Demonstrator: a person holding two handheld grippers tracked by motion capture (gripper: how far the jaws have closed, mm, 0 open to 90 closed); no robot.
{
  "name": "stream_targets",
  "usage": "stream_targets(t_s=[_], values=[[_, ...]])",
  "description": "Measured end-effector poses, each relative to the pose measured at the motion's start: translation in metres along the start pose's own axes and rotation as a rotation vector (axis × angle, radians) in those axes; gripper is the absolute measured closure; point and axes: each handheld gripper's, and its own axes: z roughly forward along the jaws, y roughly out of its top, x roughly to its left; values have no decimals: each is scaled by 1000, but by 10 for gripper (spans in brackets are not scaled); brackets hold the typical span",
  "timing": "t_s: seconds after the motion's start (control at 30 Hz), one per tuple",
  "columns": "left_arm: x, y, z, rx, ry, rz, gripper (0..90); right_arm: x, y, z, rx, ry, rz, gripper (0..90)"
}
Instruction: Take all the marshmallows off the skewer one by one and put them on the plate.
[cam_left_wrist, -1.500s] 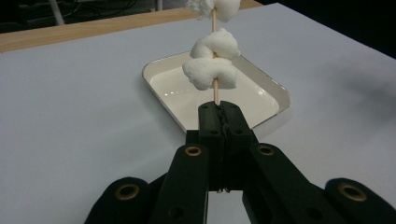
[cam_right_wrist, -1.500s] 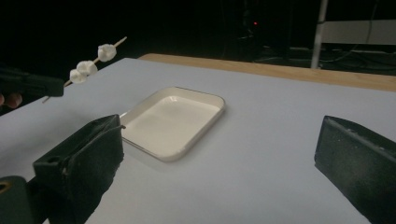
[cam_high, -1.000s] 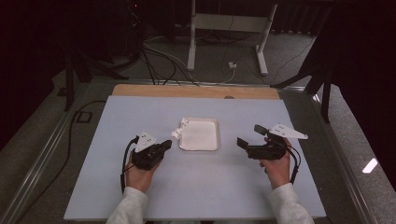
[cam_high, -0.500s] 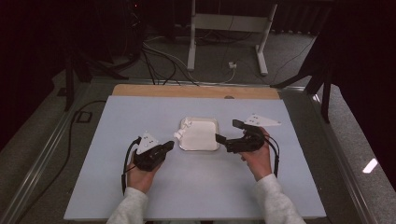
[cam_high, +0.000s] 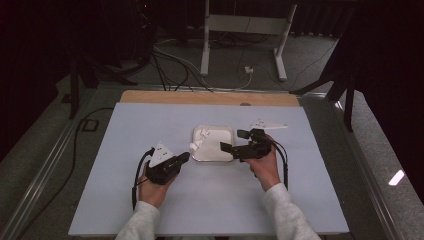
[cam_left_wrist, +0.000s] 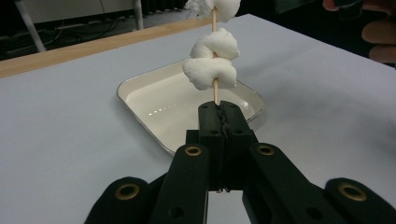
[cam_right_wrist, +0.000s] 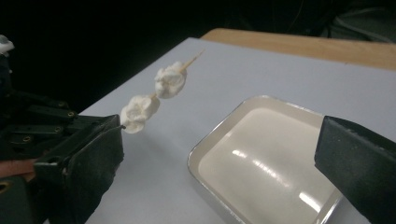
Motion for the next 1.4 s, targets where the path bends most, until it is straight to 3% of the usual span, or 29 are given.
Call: stream_targets(t_s=[0.07,0.17,0.43,0.6,0.7,0.83,1.0,1.17,1.4], values=[[-1,0,0,-5,-6,7,900,0,0,4,21,14,20,28],[-3,0,1,-6,-15,15,900,-1,1,9,15,75,65,109],[-10,0,4,-12,-40,33,900,11,7,24,3,160,62,369],[-12,0,5,-20,-51,42,900,13,9,35,36,205,85,474],[-11,-1,4,-18,-49,42,900,14,8,37,40,191,104,597],[-10,-2,5,-23,-54,38,900,13,8,36,29,232,160,717],[-11,-1,5,-23,-39,67,900,14,9,34,6,221,171,761],[-12,-1,6,-15,-36,68,900,16,10,30,-17,185,151,776],[-12,-2,5,-22,-42,69,900,16,12,27,-52,165,161,781]])
